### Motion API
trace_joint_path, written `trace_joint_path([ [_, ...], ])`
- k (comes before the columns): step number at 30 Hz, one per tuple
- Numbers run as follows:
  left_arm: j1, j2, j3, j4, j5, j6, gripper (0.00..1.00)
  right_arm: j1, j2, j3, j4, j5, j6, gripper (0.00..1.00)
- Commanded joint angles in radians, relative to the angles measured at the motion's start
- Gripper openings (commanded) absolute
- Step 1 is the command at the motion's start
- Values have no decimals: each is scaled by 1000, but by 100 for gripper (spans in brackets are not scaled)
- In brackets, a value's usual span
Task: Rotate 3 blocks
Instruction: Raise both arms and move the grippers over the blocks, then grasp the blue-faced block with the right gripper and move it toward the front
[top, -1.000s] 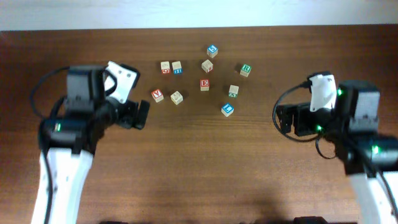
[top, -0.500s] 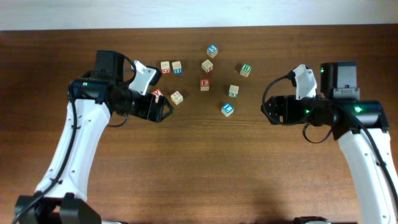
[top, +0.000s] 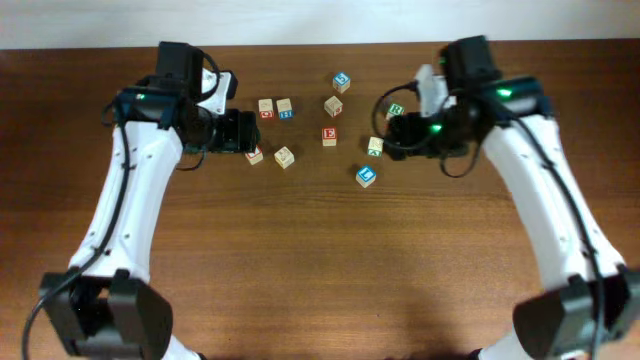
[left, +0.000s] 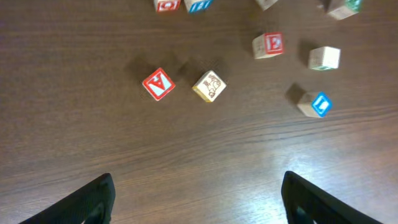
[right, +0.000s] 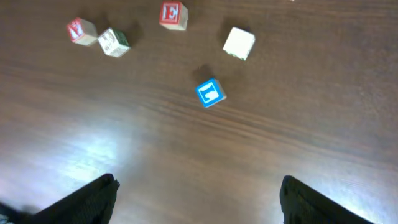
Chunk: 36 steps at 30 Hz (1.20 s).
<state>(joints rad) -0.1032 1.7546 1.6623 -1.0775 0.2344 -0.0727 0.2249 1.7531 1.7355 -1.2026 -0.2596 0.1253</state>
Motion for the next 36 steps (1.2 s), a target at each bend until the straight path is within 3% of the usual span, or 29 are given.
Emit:
trace_joint_path([
  [1,-42,19,11,11,-15,-26,84,60,74,15,23,96,-25,84],
  [5,-51,20,11,26,-15,-120,84,119,124,15,91,188,-147,85],
  [13,-51,67,11,33,-14,-190,84,121,208,15,187,223,-180,85],
  [20,-51,85,11,38,-15,-189,89,122,313,15,199,166,-234,80],
  [29,-51,85,11,48,-15,-189,87,123,389,9,217,151,-234,67],
  [36,-51,85,11,47,-15,-189,88,123,400,-40,253,141,-234,66],
])
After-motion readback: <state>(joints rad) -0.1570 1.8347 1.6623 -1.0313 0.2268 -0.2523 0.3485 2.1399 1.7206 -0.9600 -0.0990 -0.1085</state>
